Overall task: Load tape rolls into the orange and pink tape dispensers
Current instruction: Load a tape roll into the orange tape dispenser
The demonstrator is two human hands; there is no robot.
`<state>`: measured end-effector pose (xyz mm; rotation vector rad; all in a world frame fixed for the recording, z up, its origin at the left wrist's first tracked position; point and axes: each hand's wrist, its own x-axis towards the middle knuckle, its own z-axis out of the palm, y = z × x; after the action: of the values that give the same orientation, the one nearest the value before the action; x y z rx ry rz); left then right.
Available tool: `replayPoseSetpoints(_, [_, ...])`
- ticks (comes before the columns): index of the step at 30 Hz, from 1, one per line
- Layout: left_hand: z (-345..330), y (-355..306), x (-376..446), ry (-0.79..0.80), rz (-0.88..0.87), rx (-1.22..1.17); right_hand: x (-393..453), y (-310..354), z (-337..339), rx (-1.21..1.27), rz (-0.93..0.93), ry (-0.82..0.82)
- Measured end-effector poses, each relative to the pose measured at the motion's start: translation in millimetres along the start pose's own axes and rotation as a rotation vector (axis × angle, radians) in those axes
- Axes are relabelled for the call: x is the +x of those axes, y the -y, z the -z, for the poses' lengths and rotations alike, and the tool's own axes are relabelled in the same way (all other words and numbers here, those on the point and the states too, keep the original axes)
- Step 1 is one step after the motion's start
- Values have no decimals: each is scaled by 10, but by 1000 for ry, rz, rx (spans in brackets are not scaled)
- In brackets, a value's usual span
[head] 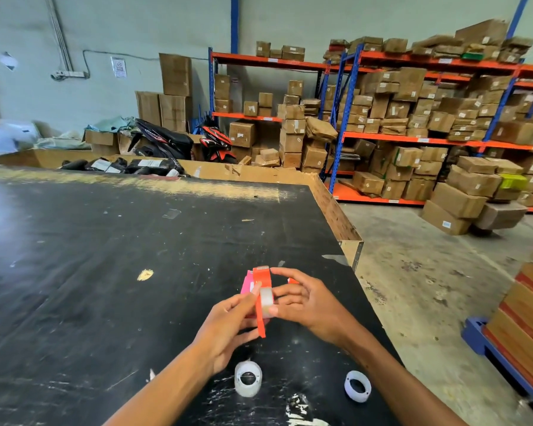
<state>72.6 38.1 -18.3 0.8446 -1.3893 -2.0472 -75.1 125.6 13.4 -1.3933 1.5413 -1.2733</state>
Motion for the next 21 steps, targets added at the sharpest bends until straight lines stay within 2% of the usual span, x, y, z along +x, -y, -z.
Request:
replayPoseSetpoints(2, [-7,9,52,-7,6,-13,68,34,62,-3,-14,-20])
replayPoseSetpoints(4, [-11,-10,93,-26,-1,-21,158,20,178,88,-53,-143])
replayPoseSetpoints(6, [-2,-39,124,-45,-10,-23,274,-106,332,70,-105,-287])
replayPoseSetpoints(8, [13,-63,133,-60,-17,-22,402,-353,456,-194,-196,-374])
replayPoseSetpoints(11, [20,-63,137,-76,-33,-2,509,-689,471,-652,-395,-287])
replayPoseSetpoints(15, [29,-31,110,-94,-57,31,538,-770,346,-790,-433,-272])
replayPoseSetpoints(17, [43,-29,87,-100,-69,43,528,-727,309,-649,-433,-301])
replayPoseSetpoints(21, [73,-44,41,-104,-99,38,356,-406,249,131,-349,-270])
